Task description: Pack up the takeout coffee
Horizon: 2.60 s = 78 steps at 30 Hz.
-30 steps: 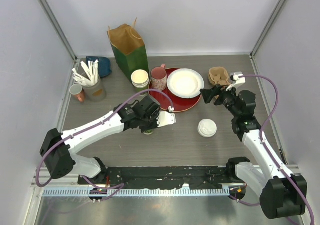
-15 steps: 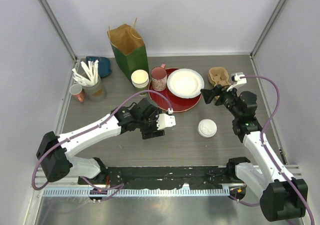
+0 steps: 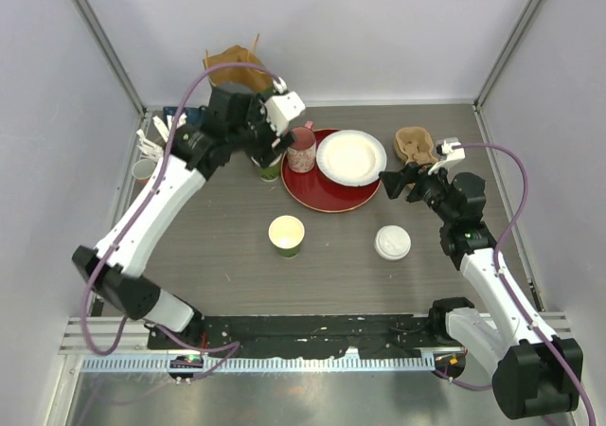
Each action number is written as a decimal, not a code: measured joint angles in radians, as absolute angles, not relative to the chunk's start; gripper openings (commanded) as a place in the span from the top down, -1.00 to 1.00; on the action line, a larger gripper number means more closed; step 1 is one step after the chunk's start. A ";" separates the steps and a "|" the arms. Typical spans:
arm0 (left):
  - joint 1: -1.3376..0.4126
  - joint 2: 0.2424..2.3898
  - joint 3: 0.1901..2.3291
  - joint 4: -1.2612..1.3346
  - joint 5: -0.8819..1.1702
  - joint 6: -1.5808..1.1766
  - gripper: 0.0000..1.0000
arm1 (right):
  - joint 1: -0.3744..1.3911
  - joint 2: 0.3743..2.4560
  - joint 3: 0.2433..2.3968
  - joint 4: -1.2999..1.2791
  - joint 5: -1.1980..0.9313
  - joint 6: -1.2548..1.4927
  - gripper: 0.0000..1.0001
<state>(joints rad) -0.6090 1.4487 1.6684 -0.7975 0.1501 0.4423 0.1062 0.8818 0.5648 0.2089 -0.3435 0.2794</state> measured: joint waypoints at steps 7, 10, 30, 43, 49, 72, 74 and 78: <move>-0.466 1.714 1.763 -0.809 0.159 0.473 -0.14 | 0.106 0.900 0.565 0.195 -0.341 0.265 -0.69; -0.461 1.787 1.764 -0.813 0.158 0.486 -0.13 | 0.106 0.905 0.565 0.188 -0.338 0.264 -0.69; -0.435 1.962 1.851 -0.822 0.101 0.506 0.38 | 0.106 0.919 0.565 0.187 -0.323 0.260 -0.69; -0.435 1.964 1.851 -0.871 0.140 0.507 1.00 | 0.106 0.919 0.565 0.185 -0.312 0.257 -0.69; -0.435 1.948 1.835 -0.870 0.141 0.509 1.00 | 0.106 0.919 0.565 0.184 -0.311 0.257 -0.69; -0.574 1.761 1.531 -0.642 -0.112 0.664 1.00 | 0.106 0.913 0.565 0.177 -0.308 0.257 -0.69; -0.572 1.755 1.551 -0.631 -0.135 0.663 1.00 | 0.106 0.912 0.565 0.176 -0.308 0.257 -0.69; -0.562 1.723 1.620 -0.634 -0.170 0.659 1.00 | 0.106 0.908 0.565 0.176 -0.308 0.257 -0.69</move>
